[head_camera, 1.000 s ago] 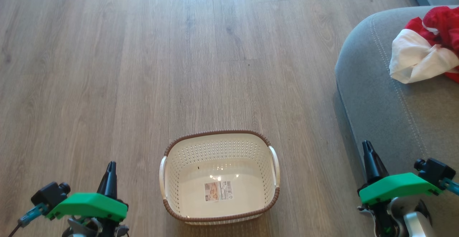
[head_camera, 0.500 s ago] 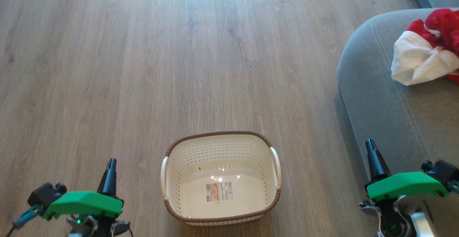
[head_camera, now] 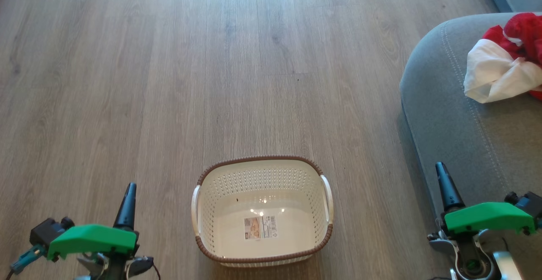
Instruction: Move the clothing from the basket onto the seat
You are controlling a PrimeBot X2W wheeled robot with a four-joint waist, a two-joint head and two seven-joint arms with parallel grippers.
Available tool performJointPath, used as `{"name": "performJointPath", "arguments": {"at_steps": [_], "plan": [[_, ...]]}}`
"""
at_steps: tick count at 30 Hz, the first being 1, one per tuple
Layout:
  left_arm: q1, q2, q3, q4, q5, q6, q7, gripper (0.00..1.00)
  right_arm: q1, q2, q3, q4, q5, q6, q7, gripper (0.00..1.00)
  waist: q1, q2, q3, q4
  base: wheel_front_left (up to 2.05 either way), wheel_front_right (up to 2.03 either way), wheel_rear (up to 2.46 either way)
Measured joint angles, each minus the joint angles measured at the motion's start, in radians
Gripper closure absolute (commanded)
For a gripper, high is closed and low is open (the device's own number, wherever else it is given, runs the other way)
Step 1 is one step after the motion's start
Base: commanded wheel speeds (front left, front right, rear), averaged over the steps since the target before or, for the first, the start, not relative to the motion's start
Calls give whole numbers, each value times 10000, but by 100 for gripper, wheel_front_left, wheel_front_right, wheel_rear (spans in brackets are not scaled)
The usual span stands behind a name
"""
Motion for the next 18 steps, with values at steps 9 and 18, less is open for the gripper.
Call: {"name": "performJointPath", "arguments": {"at_steps": [9,18], "plan": [[-1,-8,73,-165,-913,-8,259,100,0,0,-75,-123,1080,0,203,100,0,0,-30,49,0,0,0],[-1,-21,113,-316,-1847,-82,508,100,0,0,-180,-222,2150,0,456,100,0,0,-61,98,0,0,0]]}}
